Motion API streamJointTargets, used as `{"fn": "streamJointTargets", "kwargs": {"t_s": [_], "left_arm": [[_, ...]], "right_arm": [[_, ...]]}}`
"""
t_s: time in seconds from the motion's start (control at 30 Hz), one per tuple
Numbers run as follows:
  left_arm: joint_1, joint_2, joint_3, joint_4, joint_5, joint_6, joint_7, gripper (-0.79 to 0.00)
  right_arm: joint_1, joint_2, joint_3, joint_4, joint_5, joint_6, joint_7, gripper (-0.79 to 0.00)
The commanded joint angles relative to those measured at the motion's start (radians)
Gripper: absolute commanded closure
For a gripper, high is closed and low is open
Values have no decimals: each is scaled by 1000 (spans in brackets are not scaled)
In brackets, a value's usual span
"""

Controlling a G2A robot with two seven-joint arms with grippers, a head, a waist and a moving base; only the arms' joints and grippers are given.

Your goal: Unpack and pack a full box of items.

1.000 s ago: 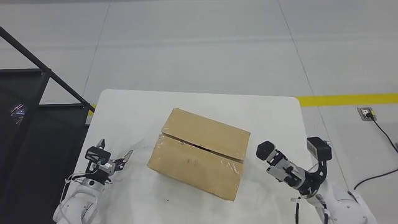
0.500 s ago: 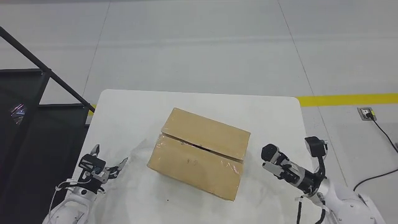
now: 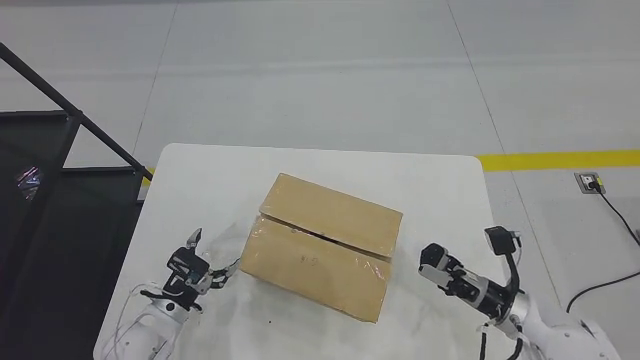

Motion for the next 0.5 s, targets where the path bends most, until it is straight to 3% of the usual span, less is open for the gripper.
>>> {"fn": "streamJointTargets", "kwargs": {"t_s": [0.0,0.13,0.27,0.47], "left_arm": [[-1,0,11,0,7,-3,6,-785],[1,-1,27,-4,13,-1,16,-785],[8,-1,38,-13,17,-11,29,-785],[22,-1,55,-32,35,-6,33,-785]], "right_arm": [[-1,-1,-7,3,-2,24,-17,-785],[-9,0,-28,5,-29,66,2,-785],[-36,2,2,15,4,-12,-20,-785],[-62,6,16,-3,-22,-43,-22,-785]]}}
